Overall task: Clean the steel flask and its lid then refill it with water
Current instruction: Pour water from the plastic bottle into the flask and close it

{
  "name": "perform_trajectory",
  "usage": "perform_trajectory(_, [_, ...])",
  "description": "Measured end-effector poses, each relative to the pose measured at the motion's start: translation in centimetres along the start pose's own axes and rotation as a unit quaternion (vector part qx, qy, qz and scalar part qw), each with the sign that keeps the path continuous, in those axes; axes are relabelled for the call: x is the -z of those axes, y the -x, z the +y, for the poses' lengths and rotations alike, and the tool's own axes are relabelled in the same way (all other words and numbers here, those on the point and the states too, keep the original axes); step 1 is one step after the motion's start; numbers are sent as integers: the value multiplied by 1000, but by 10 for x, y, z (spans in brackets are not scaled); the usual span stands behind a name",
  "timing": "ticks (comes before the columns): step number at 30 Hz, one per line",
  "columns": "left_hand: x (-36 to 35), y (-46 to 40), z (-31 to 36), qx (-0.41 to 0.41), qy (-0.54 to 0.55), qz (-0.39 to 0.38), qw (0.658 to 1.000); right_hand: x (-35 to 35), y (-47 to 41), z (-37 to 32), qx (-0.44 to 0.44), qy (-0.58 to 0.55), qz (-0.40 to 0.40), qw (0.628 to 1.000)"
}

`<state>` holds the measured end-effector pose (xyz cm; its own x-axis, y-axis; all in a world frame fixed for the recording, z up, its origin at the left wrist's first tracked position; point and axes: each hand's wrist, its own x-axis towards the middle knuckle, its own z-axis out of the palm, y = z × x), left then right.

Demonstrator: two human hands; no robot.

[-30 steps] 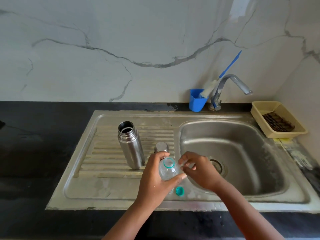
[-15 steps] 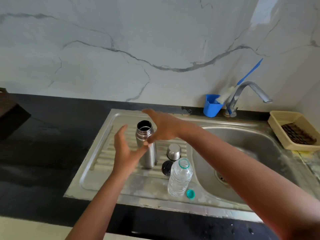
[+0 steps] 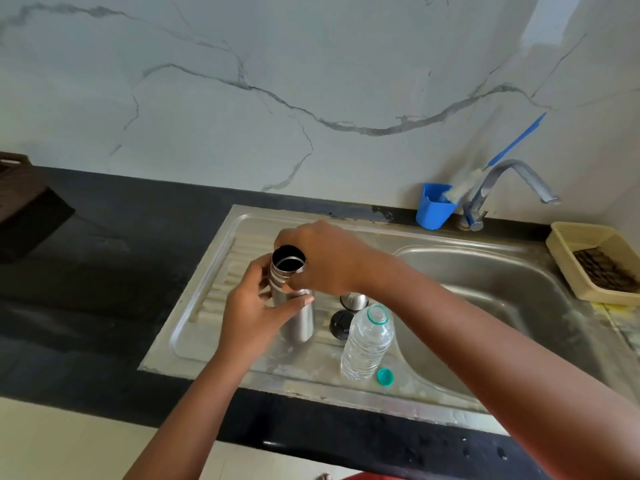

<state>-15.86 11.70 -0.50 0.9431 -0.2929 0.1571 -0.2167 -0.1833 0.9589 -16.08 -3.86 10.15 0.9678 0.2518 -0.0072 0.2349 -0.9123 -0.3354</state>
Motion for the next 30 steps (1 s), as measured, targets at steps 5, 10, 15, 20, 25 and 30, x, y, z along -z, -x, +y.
perform_trajectory(5, [9, 28, 4, 29, -29, -2, 999, -9, 15, -15, 25, 0, -28, 999])
perform_trajectory(10, [4, 41, -4, 34, -35, 6, 999, -22, 20, -17, 20, 21, -58, 998])
perform_trajectory(15, [1, 44, -7, 31, -42, 1, 999, -26, 22, -13, 14, 17, -74, 997])
perform_trajectory(20, [0, 43, -6, 36, -54, -9, 998, -20, 26, -6, 12, 21, -81, 996])
perform_trajectory(25, [-2, 44, -6, 42, -42, -11, 998, 1, 65, 28, -12, -193, 178, 965])
perform_trajectory(30, [-5, 44, -2, 41, -41, -9, 998, -27, 119, 79, -74, -412, 134, 899])
